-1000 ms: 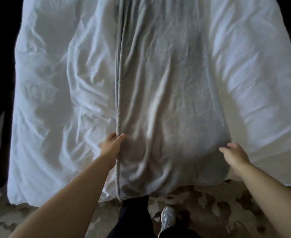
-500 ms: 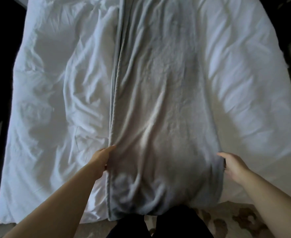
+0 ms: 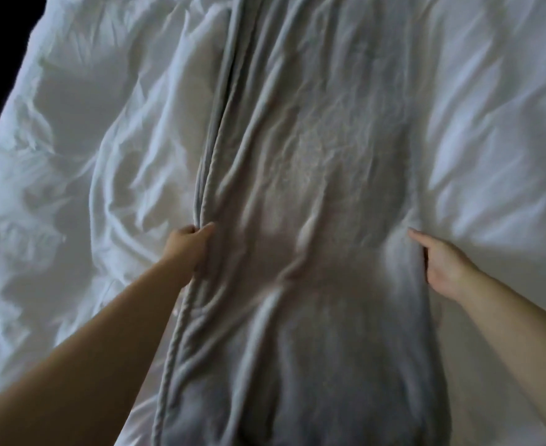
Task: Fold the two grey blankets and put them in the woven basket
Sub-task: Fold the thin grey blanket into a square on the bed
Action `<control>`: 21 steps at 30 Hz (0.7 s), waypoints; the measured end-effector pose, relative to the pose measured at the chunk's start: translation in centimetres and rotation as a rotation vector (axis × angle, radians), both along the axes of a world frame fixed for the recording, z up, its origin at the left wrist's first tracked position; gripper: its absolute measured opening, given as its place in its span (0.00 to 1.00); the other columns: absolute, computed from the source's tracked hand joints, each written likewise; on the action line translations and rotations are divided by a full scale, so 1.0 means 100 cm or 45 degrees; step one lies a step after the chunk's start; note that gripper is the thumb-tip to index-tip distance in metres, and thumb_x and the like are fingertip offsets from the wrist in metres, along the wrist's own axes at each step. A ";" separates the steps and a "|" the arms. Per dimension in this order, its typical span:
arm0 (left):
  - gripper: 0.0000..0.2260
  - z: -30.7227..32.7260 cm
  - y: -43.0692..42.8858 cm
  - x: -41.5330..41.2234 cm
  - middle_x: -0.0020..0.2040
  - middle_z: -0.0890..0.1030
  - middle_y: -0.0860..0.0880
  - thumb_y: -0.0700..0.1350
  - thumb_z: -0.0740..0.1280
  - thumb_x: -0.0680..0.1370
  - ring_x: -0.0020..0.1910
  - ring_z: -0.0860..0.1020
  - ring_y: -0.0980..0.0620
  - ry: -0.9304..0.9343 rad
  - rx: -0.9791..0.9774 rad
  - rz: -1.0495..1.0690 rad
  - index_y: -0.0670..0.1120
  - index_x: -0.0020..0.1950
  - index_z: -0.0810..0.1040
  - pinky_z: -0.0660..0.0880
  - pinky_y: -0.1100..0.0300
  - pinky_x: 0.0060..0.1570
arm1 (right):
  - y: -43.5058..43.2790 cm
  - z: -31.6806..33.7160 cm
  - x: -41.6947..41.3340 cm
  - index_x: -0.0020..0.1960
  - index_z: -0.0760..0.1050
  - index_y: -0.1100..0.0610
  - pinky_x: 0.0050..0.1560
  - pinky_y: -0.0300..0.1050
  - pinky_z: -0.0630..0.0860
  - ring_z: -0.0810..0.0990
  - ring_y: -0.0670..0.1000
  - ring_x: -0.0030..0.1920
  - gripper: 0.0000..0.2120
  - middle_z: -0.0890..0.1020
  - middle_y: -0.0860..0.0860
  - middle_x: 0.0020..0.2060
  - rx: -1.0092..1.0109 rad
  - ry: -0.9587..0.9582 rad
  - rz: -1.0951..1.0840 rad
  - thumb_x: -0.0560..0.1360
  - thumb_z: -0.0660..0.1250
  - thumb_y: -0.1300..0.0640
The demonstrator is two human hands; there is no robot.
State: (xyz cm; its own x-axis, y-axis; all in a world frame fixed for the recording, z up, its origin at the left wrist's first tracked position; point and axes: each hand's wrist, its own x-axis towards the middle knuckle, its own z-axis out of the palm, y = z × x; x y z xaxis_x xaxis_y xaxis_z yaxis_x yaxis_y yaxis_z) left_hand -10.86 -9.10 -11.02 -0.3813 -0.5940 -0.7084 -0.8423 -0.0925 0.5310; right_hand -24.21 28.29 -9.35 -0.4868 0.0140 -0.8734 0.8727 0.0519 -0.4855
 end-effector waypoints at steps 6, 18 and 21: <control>0.08 0.006 -0.004 -0.034 0.38 0.79 0.41 0.43 0.63 0.75 0.38 0.78 0.44 -0.016 -0.234 -0.038 0.42 0.41 0.80 0.77 0.54 0.42 | -0.012 0.003 -0.031 0.49 0.80 0.57 0.38 0.45 0.77 0.84 0.51 0.34 0.10 0.85 0.50 0.32 0.023 0.001 -0.031 0.78 0.63 0.52; 0.10 0.185 -0.037 0.030 0.23 0.75 0.49 0.45 0.64 0.71 0.22 0.75 0.50 0.375 0.630 0.495 0.44 0.31 0.76 0.74 0.62 0.27 | 0.047 0.173 0.015 0.32 0.85 0.57 0.30 0.42 0.80 0.85 0.49 0.34 0.11 0.86 0.51 0.34 -0.549 0.411 -0.352 0.70 0.70 0.53; 0.18 0.229 -0.033 0.054 0.45 0.85 0.41 0.55 0.68 0.73 0.42 0.84 0.48 0.303 0.802 -0.034 0.41 0.49 0.85 0.81 0.58 0.38 | 0.055 0.214 0.033 0.36 0.86 0.58 0.33 0.45 0.81 0.85 0.53 0.36 0.14 0.86 0.55 0.36 -0.462 0.322 -0.160 0.59 0.74 0.48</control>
State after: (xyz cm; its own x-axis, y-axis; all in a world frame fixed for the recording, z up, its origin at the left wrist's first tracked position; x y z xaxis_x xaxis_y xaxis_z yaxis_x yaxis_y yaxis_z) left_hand -5.45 -12.44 11.89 -0.5787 -0.0828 -0.8113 -0.7154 -0.4261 0.5538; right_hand -20.90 33.84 12.05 -0.6994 -0.1982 -0.6867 0.7130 -0.2594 -0.6514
